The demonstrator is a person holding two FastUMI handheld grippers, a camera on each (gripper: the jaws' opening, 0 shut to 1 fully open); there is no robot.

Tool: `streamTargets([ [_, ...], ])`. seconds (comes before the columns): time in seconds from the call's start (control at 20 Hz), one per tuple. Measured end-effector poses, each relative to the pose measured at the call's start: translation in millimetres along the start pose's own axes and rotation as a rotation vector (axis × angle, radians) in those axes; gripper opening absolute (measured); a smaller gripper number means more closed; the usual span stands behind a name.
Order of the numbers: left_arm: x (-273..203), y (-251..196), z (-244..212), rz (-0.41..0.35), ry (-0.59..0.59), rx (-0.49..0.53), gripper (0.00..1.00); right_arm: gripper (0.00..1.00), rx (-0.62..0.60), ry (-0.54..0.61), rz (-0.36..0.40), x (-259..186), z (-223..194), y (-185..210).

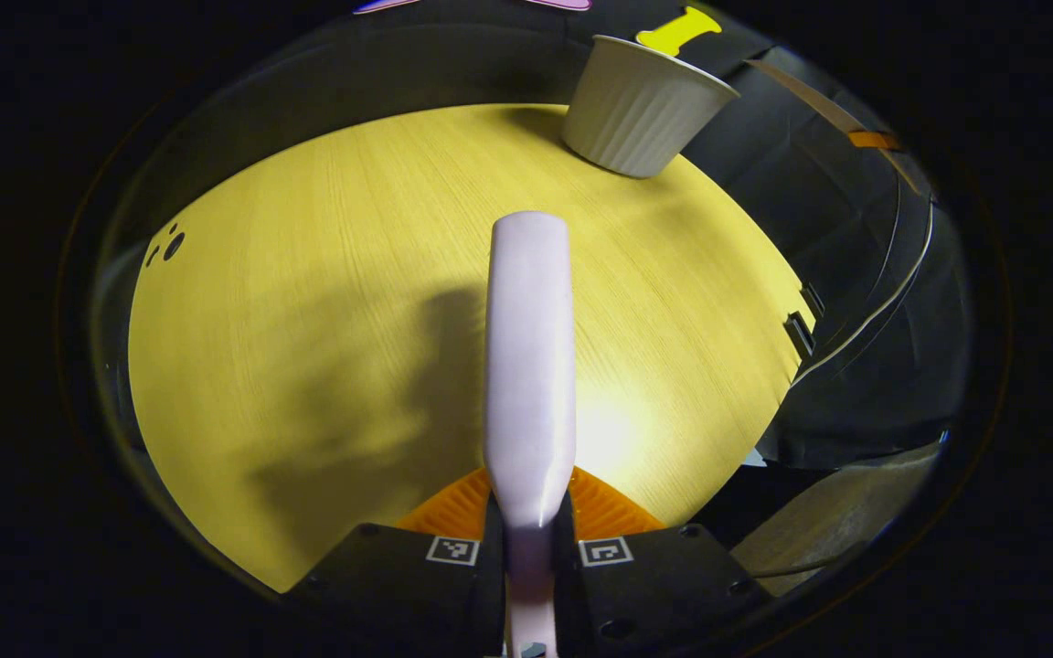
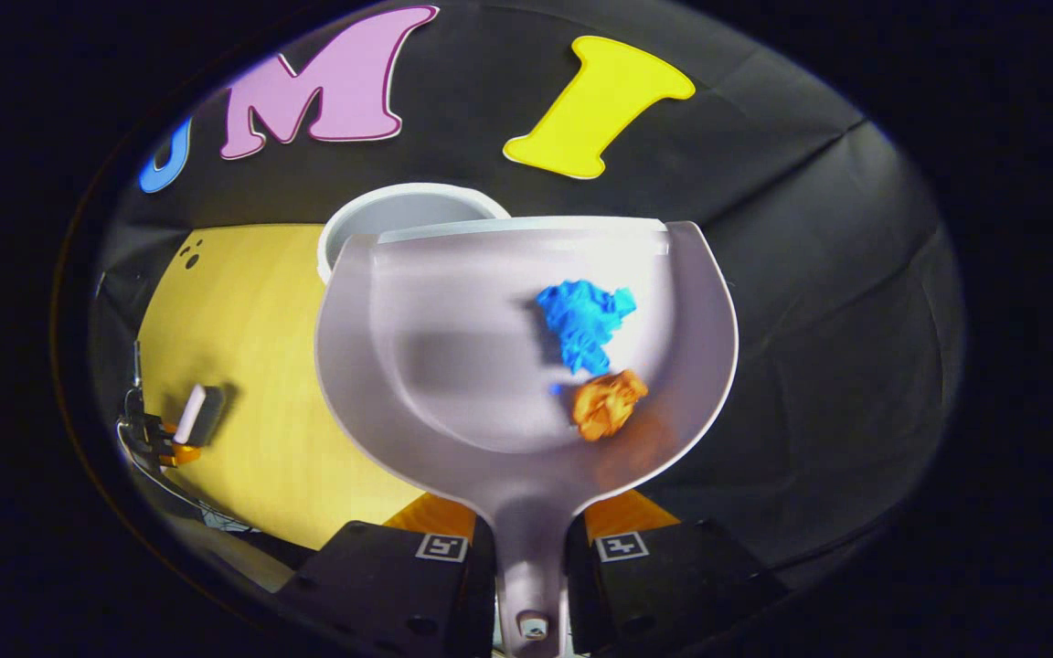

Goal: Pick up the small broom and dustpan from the desktop, sweep the trash into the dustpan with the broom, and then empty the trash into the garbage bin.

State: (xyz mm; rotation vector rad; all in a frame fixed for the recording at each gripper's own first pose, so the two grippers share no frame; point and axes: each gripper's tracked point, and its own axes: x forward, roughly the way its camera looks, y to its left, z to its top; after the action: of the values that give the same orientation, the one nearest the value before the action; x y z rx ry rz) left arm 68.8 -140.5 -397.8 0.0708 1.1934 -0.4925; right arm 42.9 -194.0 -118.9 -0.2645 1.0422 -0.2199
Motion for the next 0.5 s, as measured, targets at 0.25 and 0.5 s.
streamTargets([
  [0.25,1,-1,0,-0.004,-0.002,-0.025,0.25,0.36,-0.162,0.066,-0.095,20,43,-17],
  [0.5,1,-1,-1,-0.005,-0.005,-0.053,0.25,0.36,-0.419,0.178,-0.154,25,63,-20],
])
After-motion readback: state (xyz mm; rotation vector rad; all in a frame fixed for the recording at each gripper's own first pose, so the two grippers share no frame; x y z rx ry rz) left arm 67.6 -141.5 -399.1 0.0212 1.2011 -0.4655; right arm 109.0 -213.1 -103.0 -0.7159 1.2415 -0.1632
